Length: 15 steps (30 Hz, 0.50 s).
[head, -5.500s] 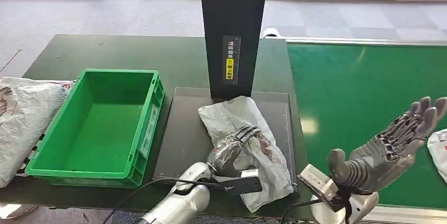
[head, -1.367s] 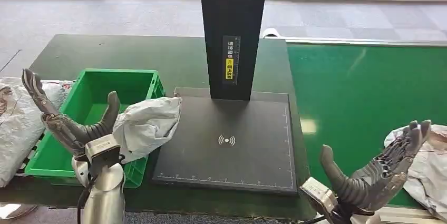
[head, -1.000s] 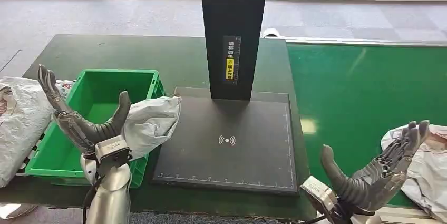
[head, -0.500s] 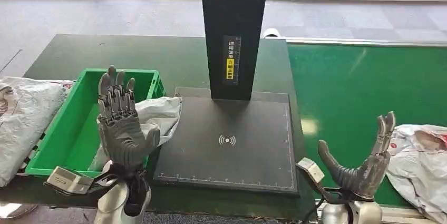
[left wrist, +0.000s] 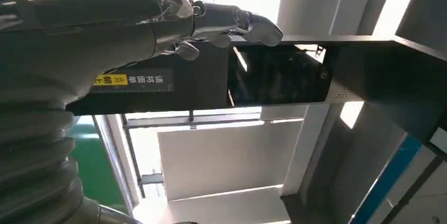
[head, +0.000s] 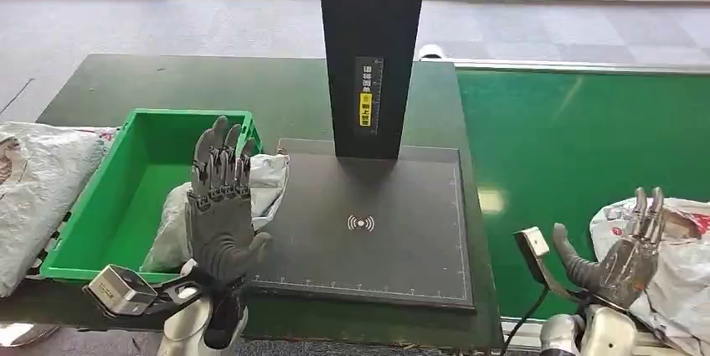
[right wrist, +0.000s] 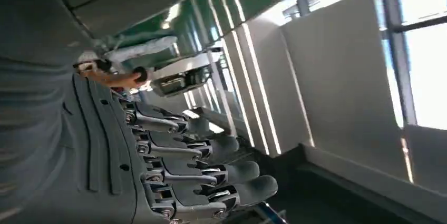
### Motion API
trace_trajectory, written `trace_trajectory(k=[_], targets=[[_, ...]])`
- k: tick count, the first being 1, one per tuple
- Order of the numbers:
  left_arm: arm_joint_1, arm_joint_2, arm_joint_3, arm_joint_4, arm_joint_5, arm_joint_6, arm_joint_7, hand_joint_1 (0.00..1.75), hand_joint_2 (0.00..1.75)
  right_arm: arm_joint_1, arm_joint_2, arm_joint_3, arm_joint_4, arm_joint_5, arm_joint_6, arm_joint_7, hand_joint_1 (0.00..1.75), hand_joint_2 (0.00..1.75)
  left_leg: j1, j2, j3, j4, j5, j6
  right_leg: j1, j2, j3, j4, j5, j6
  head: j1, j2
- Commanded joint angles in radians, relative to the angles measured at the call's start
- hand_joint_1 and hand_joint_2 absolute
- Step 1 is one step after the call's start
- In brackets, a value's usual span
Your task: Moved the parcel from conveyor to table for the left to box.
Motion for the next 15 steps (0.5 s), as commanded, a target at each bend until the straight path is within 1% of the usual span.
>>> trace_trajectory(k=[1,4,7,15], targets=[[0.029,-0.043,-0.018,0.068,0.0,-0.002,-0.031,0.0,1.75,-0.068,-0.103,-0.12,0.17,0.064,0.001,0.1,0.0,1.75,0.0,-0.001,0.003,-0.001,0.0,0.001,0.0,-0.001,0.004,-0.003,0.0,0.0,0.0,0.0],[0.029,-0.043,-0.018,0.068,0.0,-0.002,-0.031,0.0,1.75,-0.068,-0.103,-0.12,0.17,0.064,0.001,0.1,0.0,1.75,0.0,0.0,0.005,-0.003,0.0,0.001,0.0,0.001,0.005,-0.005,0.001,0.0,0.0,0.0],[0.029,-0.043,-0.018,0.068,0.0,-0.002,-0.031,0.0,1.75,-0.068,-0.103,-0.12,0.17,0.064,0.001,0.1,0.0,1.75,0.0,-0.001,0.002,-0.001,0.0,0.001,0.0,0.001,0.002,-0.002,0.0,0.0,0.0,0.0],[0.029,-0.043,-0.018,0.068,0.0,-0.002,-0.031,0.0,1.75,-0.068,-0.103,-0.12,0.17,0.064,0.001,0.1,0.0,1.75,0.0,0.0,0.004,-0.003,0.0,0.001,0.0,0.001,0.004,-0.003,0.0,0.0,0.0,0.0]])
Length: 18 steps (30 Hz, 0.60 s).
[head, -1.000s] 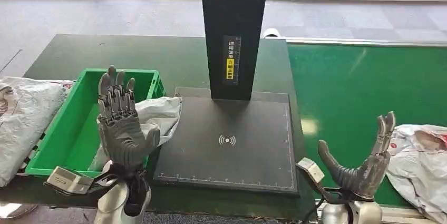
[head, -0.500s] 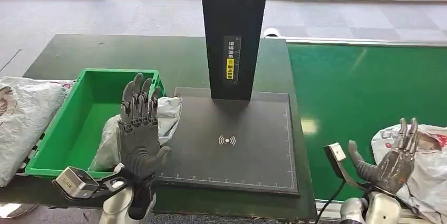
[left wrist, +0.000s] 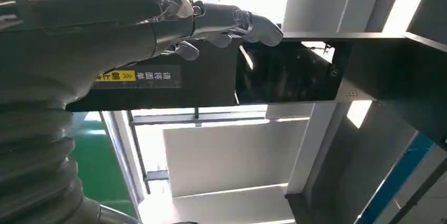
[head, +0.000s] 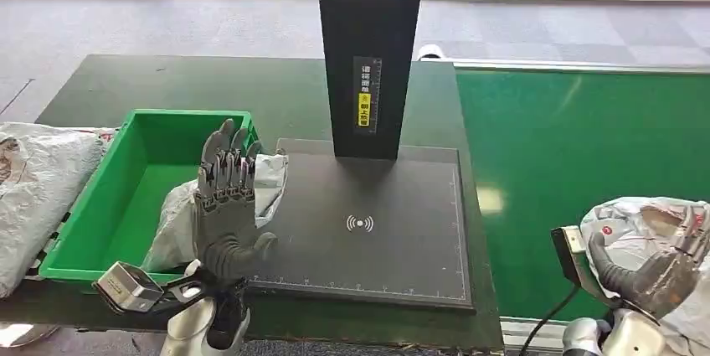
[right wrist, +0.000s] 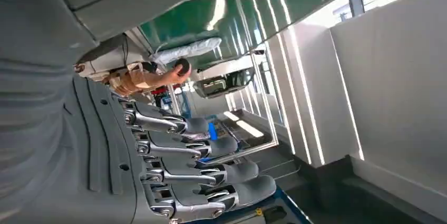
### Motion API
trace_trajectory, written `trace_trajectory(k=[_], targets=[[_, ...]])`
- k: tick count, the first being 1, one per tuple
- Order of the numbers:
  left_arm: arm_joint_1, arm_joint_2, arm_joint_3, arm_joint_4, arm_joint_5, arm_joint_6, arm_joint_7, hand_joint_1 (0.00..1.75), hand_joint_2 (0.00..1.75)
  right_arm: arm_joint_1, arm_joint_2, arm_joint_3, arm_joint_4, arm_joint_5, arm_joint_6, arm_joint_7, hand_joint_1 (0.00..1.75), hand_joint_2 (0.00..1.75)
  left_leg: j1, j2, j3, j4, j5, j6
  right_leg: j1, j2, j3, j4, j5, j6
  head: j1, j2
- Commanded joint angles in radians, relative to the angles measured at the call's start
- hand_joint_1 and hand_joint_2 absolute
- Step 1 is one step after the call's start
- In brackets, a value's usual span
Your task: Moved the parcel from conveyor to table for the left to box.
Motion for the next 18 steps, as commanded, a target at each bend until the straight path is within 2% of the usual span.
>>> trace_trajectory(k=[1,2,8,9,10,11,12,13,15,18], targets=[[0.028,-0.043,-0.02,0.049,-0.002,-0.004,-0.031,0.0,1.75,-0.03,-0.052,-0.051,0.112,0.091,0.001,0.118,0.0,1.75,0.0,0.0,0.002,-0.001,0.0,0.001,0.0,0.0,0.003,-0.002,0.0,0.0,0.0,0.0],[0.023,-0.043,-0.024,0.055,-0.005,0.001,-0.031,0.0,1.75,-0.009,-0.115,0.026,0.16,0.091,0.001,0.243,0.0,1.75,0.0,-0.001,0.003,-0.002,0.0,0.001,0.0,0.0,0.003,-0.002,0.0,0.0,0.0,0.0],[-0.004,-0.043,-0.023,0.089,-0.024,0.019,-0.031,0.0,1.75,-0.037,-0.264,0.143,0.435,0.091,0.001,0.496,0.0,1.75,0.0,-0.004,0.003,-0.003,0.0,0.002,0.0,-0.005,0.007,-0.005,0.0,0.001,0.0,0.0],[0.002,-0.043,-0.018,0.083,-0.027,0.016,-0.031,0.0,1.75,-0.023,-0.267,0.116,0.438,0.084,0.001,0.469,0.0,1.75,0.0,-0.004,0.002,-0.001,0.0,0.002,0.0,-0.005,0.005,-0.004,0.0,0.001,0.0,0.0],[-0.003,-0.043,-0.013,0.089,-0.037,0.025,-0.031,0.0,1.75,-0.053,-0.284,0.191,0.503,0.076,0.001,0.548,0.0,1.75,0.0,-0.003,0.003,-0.002,0.0,0.002,0.0,-0.004,0.007,-0.005,0.0,0.001,0.0,0.0],[-0.005,-0.033,-0.035,0.086,-0.018,0.047,-0.031,0.0,1.75,-0.055,-0.28,0.143,0.503,0.091,0.001,0.516,0.0,1.75,-0.001,-0.002,0.005,-0.004,0.0,0.002,-0.001,-0.002,0.008,-0.006,0.001,0.001,0.0,0.0],[-0.002,-0.036,-0.033,0.083,-0.021,0.043,-0.031,0.0,1.75,-0.079,-0.298,0.164,0.556,0.091,0.001,0.538,0.0,1.75,0.0,-0.001,0.002,-0.001,-0.001,0.002,-0.001,-0.002,0.004,-0.003,0.0,0.001,0.0,0.0],[0.006,-0.043,-0.022,0.079,-0.039,0.037,-0.031,0.0,1.75,-0.119,-0.322,0.187,0.707,0.091,0.001,0.569,0.0,1.75,-0.001,-0.001,0.003,-0.002,-0.001,0.002,-0.001,-0.002,0.005,-0.003,0.001,0.001,0.0,0.0],[0.003,-0.043,-0.015,0.081,-0.048,0.041,-0.031,0.0,1.75,-0.169,-0.345,0.214,0.823,0.091,0.019,0.598,0.0,1.75,-0.001,0.002,0.005,-0.003,-0.001,0.003,-0.001,0.001,0.006,-0.005,0.002,0.001,0.0,0.0],[0.005,-0.043,-0.004,0.073,-0.044,0.038,-0.031,0.0,1.75,-0.199,-0.346,0.248,0.852,0.091,0.062,0.631,0.0,1.75,-0.001,0.002,0.003,0.0,-0.002,0.002,0.0,0.0,0.004,-0.002,0.001,0.001,0.0,0.0]])
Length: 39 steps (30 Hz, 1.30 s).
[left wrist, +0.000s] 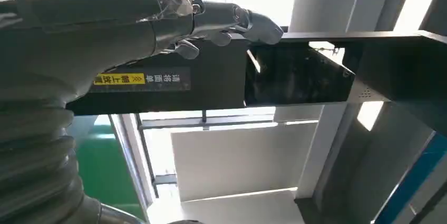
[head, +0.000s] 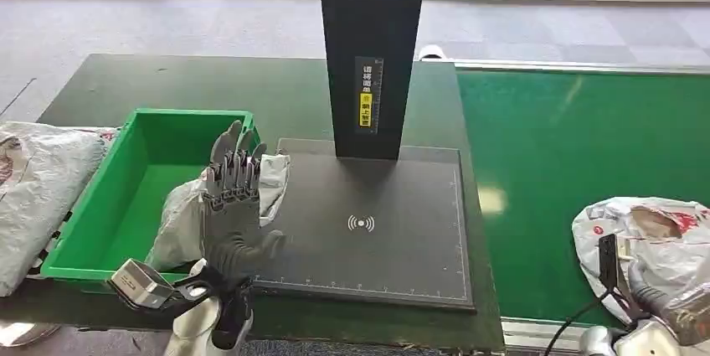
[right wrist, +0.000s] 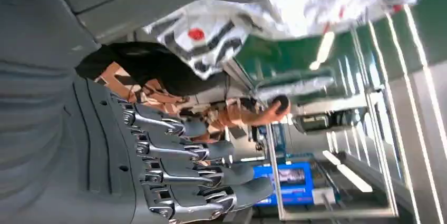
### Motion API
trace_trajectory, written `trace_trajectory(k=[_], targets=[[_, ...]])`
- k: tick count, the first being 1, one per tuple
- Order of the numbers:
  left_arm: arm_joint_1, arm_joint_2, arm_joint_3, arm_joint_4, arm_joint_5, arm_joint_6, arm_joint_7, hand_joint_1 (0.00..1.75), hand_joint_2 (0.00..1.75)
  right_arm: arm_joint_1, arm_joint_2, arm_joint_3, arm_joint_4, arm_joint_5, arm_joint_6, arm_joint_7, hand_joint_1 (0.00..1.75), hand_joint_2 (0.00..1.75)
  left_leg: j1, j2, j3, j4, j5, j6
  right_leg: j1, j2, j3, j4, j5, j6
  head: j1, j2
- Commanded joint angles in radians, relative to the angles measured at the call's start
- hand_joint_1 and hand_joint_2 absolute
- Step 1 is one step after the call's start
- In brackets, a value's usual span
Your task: Moved the parcel from conveyor to table for the left to box.
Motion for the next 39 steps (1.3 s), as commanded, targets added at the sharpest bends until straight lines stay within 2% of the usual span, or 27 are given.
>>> trace_trajectory(k=[1,7,16,27,28,35,39], targets=[[0.011,-0.042,0.006,0.045,-0.014,0.004,-0.031,0.0,1.75,-0.157,-0.13,0.161,0.488,0.082,0.062,0.091,0.0,1.75,0.0,0.005,0.003,-0.002,0.0,0.001,0.0,0.005,0.002,-0.002,0.002,0.0,0.0,0.0],[0.027,-0.042,-0.003,0.031,-0.017,0.011,-0.031,0.0,1.75,-0.159,-0.135,0.161,0.5,0.082,0.103,0.115,0.0,1.75,0.0,0.001,0.003,-0.001,0.0,0.0,0.0,0.001,0.003,-0.002,0.0,0.0,0.0,0.0],[0.04,-0.042,0.007,0.01,-0.026,0.009,-0.031,0.0,1.75,-0.203,-0.144,0.173,0.531,0.081,0.29,0.163,0.0,1.75,-0.001,0.001,0.0,-0.001,0.0,0.0,-0.001,0.001,0.001,0.0,0.0,0.0,0.0,0.0],[0.04,-0.042,0.007,0.01,-0.026,0.009,-0.031,0.0,1.75,-0.203,-0.144,0.173,0.531,0.081,0.29,0.163,0.0,1.75,0.0,0.002,0.001,-0.001,0.0,0.0,0.0,0.003,0.001,-0.001,0.001,0.0,0.0,0.0],[0.048,-0.042,0.01,0.002,-0.029,0.012,-0.031,0.0,1.75,-0.204,-0.136,0.178,0.526,0.08,0.299,0.155,1.75,1.75,0.0,0.001,0.001,-0.001,0.0,0.0,0.0,0.002,0.001,-0.001,0.0,0.0,0.0,0.0],[0.046,-0.042,0.006,0.011,-0.031,0.017,-0.031,0.0,1.75,-0.183,-0.134,0.165,0.511,0.078,0.233,0.112,1.75,1.75,0.0,0.0,0.003,-0.002,0.0,0.0,-0.001,0.001,0.003,-0.002,0.0,0.0,0.0,0.0],[0.046,-0.042,0.006,0.011,-0.031,0.017,-0.031,0.0,1.75,-0.183,-0.134,0.165,0.511,0.078,0.233,0.112,1.75,1.75,0.0,0.001,0.003,-0.002,0.0,0.0,0.0,0.001,0.003,-0.002,0.0,0.0,0.0,0.0]])
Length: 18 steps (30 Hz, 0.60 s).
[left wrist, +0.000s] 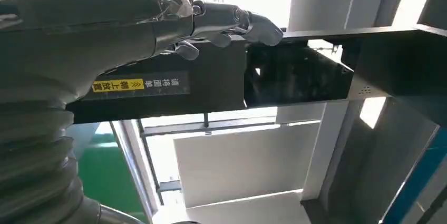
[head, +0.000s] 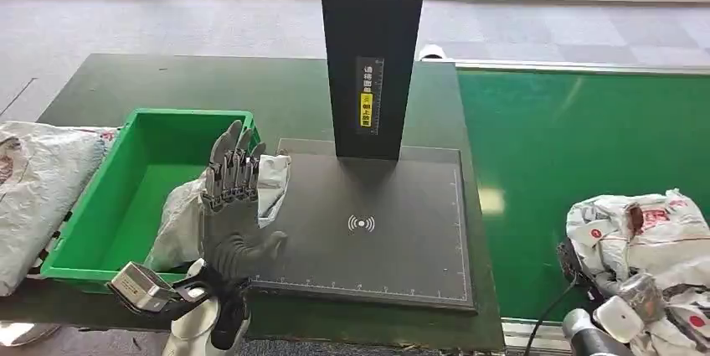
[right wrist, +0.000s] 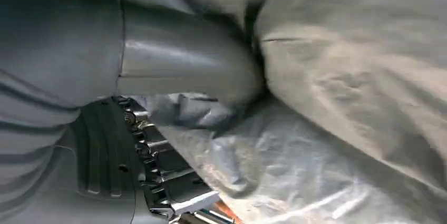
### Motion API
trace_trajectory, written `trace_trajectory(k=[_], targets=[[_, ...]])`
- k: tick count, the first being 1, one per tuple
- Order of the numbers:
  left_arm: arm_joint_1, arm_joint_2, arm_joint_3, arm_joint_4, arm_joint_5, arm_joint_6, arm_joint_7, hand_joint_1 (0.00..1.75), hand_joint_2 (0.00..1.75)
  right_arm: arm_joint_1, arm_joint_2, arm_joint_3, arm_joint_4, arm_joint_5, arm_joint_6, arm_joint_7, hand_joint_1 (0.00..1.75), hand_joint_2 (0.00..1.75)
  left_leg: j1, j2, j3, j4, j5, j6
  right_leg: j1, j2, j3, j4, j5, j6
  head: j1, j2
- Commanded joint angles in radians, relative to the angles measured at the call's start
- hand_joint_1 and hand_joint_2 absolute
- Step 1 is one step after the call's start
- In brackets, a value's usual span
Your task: Moved the parcel from conveyor to table for the left to box.
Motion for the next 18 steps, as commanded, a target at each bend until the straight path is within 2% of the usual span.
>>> trace_trajectory(k=[1,5,8,10,12,15,16,17,18], targets=[[0.042,-0.042,0.004,0.029,-0.002,0.008,-0.031,0.0,1.75,-0.01,-0.008,0.025,0.043,0.078,-0.017,-0.009,1.75,1.75,0.0,0.0,0.002,-0.001,0.0,0.0,0.0,0.001,0.002,-0.002,0.0,0.0,0.0,0.0],[0.042,-0.042,0.004,0.029,-0.002,0.008,-0.031,0.0,1.75,-0.01,-0.008,0.025,0.043,0.078,-0.017,-0.009,1.75,1.75,0.0,0.001,0.003,-0.002,-0.001,0.001,0.0,0.002,0.003,-0.003,0.0,0.0,0.0,0.0],[0.04,-0.042,0.002,0.032,-0.003,0.009,-0.031,0.0,1.75,-0.014,-0.003,0.022,0.036,0.082,-0.059,-0.018,1.75,1.75,0.0,0.001,0.002,-0.002,-0.001,0.001,0.0,0.001,0.003,-0.002,0.0,0.0,0.0,0.0],[0.038,-0.042,-0.001,0.034,-0.002,0.014,-0.031,0.0,1.75,-0.01,0.0,0.024,0.024,0.082,-0.113,-0.034,1.75,1.75,0.0,0.002,0.003,-0.002,-0.001,0.001,0.0,0.002,0.003,-0.003,0.0,0.0,0.0,0.0],[0.043,-0.042,0.003,0.026,-0.001,0.029,-0.031,0.0,1.75,-0.006,0.013,0.028,0.0,0.08,-0.243,-0.086,1.75,1.75,0.0,0.001,0.002,-0.001,-0.001,0.001,0.0,0.001,0.002,-0.002,0.0,0.0,0.0,0.0],[0.048,-0.042,0.0,0.025,0.0,0.041,-0.031,0.0,1.75,0.137,0.147,-0.037,-0.598,0.021,-0.248,-0.342,1.75,1.75,0.0,0.003,0.002,-0.002,-0.001,0.001,0.0,0.003,0.002,-0.002,0.0,-0.001,0.0,0.0],[0.041,-0.042,-0.005,0.036,0.001,0.045,-0.031,0.0,1.75,0.167,0.213,-0.108,-0.77,-0.035,-0.248,-0.49,1.75,1.75,-0.001,0.003,0.001,-0.001,0.0,0.0,-0.001,0.003,-0.001,0.0,0.0,-0.001,0.0,0.0],[0.036,-0.042,-0.008,0.043,0.002,0.048,-0.031,0.0,1.75,0.168,0.257,-0.179,-0.844,-0.046,-0.248,-0.592,1.75,1.75,-0.001,0.004,0.001,-0.002,-0.001,0.0,-0.001,0.004,0.0,-0.001,0.0,-0.001,0.0,0.0],[0.036,-0.042,-0.008,0.043,0.002,0.048,-0.031,0.0,1.75,0.168,0.257,-0.179,-0.844,-0.046,-0.248,-0.592,1.75,1.75,-0.002,0.004,-0.001,-0.001,-0.001,0.0,-0.001,0.005,-0.002,0.001,0.0,-0.001,0.0,0.0]])
